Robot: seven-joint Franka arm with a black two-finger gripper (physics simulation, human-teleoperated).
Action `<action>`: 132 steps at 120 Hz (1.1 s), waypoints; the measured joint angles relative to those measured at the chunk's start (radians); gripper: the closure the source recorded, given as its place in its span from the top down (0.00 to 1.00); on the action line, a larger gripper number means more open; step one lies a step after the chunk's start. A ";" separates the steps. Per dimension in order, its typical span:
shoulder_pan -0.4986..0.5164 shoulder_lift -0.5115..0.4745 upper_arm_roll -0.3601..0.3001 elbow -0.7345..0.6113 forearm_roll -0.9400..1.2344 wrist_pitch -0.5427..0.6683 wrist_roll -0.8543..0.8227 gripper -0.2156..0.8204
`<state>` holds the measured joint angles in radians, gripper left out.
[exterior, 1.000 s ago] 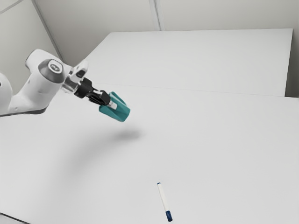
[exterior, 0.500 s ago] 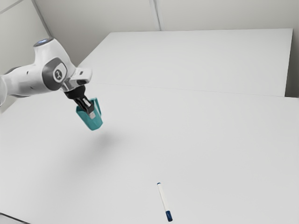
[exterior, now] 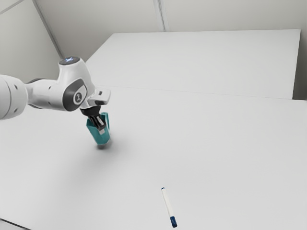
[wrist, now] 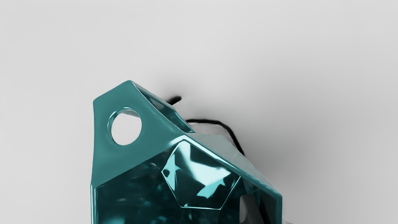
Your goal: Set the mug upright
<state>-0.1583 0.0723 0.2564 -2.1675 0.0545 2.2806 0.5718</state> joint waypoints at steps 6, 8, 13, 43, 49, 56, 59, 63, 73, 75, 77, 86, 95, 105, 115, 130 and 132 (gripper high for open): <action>0.002 0.003 0.000 -0.001 0.002 0.016 -0.004 0.03; 0.003 0.004 0.000 -0.001 0.002 0.021 -0.006 0.03; 0.005 0.008 0.000 -0.002 0.003 0.034 -0.009 0.03; 0.004 0.035 0.000 -0.017 -0.006 0.090 -0.026 0.03; 0.004 0.036 0.000 -0.022 -0.008 0.099 -0.029 0.03; 0.004 0.036 0.000 -0.024 -0.009 0.107 -0.032 0.03; 0.003 0.036 0.000 -0.024 -0.010 0.109 -0.033 0.04; 0.002 0.036 0.000 -0.025 -0.011 0.112 -0.034 0.07; -0.001 0.036 0.000 -0.026 -0.014 0.116 -0.036 0.17; -0.001 0.035 0.000 -0.026 -0.015 0.116 -0.037 0.19; -0.001 0.035 0.000 -0.026 -0.015 0.117 -0.037 0.20; -0.002 0.034 0.000 -0.025 -0.016 0.118 -0.039 0.28; -0.002 0.031 0.000 -0.024 -0.016 0.117 -0.040 0.34; -0.002 0.027 0.000 -0.022 -0.016 0.116 -0.042 0.41; -0.005 0.020 0.000 -0.019 -0.016 0.115 -0.044 0.45; -0.003 -0.007 -0.005 -0.016 -0.017 0.107 -0.047 0.50; -0.002 -0.012 -0.006 -0.015 -0.017 0.104 -0.047 0.51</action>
<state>-0.1607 0.0602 0.2500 -2.1827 0.0376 2.3847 0.5247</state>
